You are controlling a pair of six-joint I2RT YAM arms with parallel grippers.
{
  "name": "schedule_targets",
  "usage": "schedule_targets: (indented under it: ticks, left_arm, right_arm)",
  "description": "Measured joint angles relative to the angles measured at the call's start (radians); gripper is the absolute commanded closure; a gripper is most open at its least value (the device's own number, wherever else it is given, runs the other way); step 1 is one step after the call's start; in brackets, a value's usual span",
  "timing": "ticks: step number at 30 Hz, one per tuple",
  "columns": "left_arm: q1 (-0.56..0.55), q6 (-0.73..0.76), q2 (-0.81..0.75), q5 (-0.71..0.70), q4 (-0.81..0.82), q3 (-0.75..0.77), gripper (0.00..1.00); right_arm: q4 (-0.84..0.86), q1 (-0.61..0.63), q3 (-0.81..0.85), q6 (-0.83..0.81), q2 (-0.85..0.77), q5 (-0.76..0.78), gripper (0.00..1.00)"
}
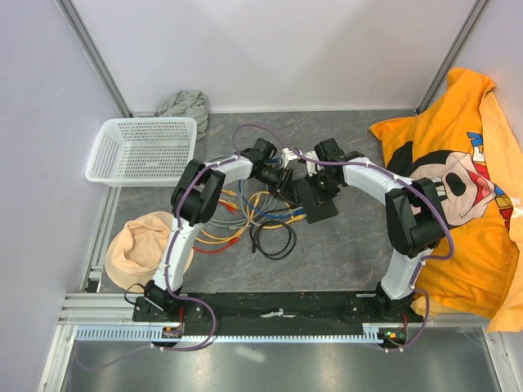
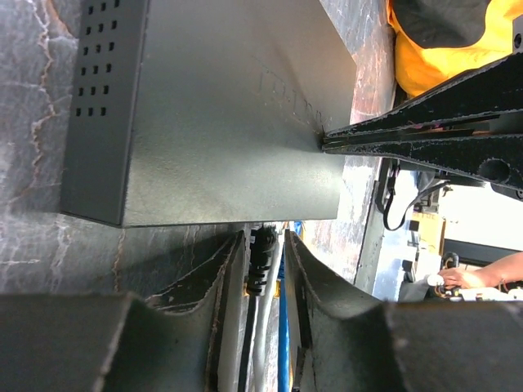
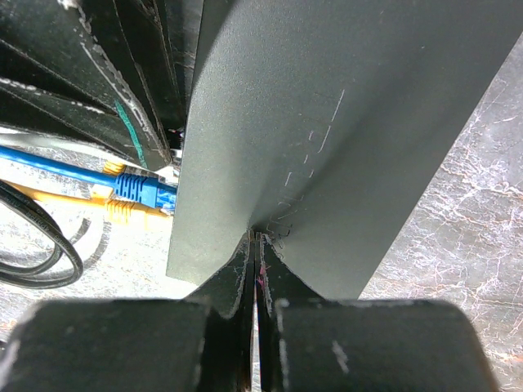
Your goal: Pull the plug from the switch port
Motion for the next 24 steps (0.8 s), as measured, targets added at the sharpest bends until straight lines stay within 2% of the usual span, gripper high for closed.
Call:
schedule_targets:
  ticks: [10, 13, 14, 15, 24]
  left_arm:
    - [0.001, -0.035, 0.005, -0.002, 0.008, 0.000, 0.82]
    - [0.001, -0.047, 0.005, -0.003, 0.008, 0.000, 0.88]
    - [0.001, -0.051, 0.005, -0.005, 0.008, 0.000, 0.96]
    - [0.001, -0.055, 0.005, -0.006, 0.007, 0.000, 0.99]
    - [0.003, -0.066, 0.005, -0.011, 0.003, 0.000, 0.99]
  right_arm:
    - [-0.033, -0.002, 0.034, 0.000, 0.025, -0.005, 0.97]
    - [-0.042, -0.003, 0.042, 0.000, 0.031, -0.010, 0.97]
    - [-0.043, -0.003, 0.043, 0.000, 0.032, -0.011, 0.97]
    - [-0.043, -0.003, 0.044, 0.000, 0.033, -0.012, 0.97]
    - [-0.043, -0.005, 0.044, 0.000, 0.034, -0.020, 0.97]
